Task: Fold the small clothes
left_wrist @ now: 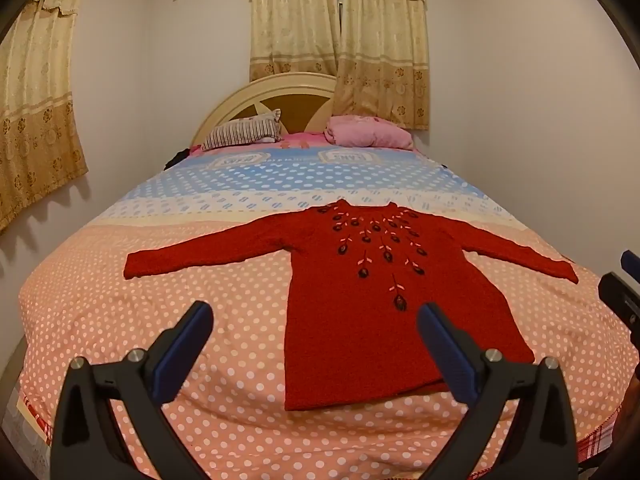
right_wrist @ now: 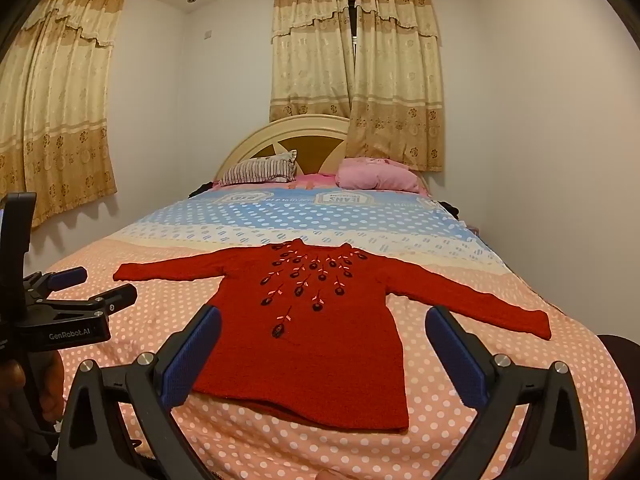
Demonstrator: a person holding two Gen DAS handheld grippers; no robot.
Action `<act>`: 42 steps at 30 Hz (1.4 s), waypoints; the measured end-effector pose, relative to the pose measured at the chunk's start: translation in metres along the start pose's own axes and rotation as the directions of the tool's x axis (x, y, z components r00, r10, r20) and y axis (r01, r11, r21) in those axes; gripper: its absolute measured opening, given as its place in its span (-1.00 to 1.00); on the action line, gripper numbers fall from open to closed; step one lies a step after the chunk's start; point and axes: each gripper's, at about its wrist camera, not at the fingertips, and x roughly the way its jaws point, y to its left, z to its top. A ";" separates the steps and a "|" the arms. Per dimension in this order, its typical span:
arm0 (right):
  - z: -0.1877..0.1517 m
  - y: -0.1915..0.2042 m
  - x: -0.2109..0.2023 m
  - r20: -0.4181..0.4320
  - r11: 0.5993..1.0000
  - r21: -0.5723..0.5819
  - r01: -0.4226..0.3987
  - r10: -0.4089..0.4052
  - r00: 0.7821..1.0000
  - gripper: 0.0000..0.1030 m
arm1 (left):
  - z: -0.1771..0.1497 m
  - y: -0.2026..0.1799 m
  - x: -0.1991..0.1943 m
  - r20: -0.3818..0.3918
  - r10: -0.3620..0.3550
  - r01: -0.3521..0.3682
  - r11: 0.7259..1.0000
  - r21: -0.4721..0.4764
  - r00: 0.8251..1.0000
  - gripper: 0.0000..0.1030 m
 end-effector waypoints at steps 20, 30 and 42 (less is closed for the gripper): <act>0.000 -0.006 -0.001 0.000 1.000 -0.002 -0.002 0.002 1.000 0.98 | 0.002 -0.001 -0.002 0.003 -0.001 0.001 1.000 -0.009 1.000 1.00; 0.000 -0.004 -0.001 0.000 1.000 0.000 -0.002 0.002 1.000 0.98 | 0.001 0.000 -0.001 0.002 -0.006 0.006 1.000 -0.012 1.000 1.00; -0.003 0.003 -0.002 -0.003 1.000 0.000 -0.007 0.007 1.000 0.98 | 0.001 -0.002 -0.001 0.002 -0.003 0.003 1.000 -0.012 1.000 1.00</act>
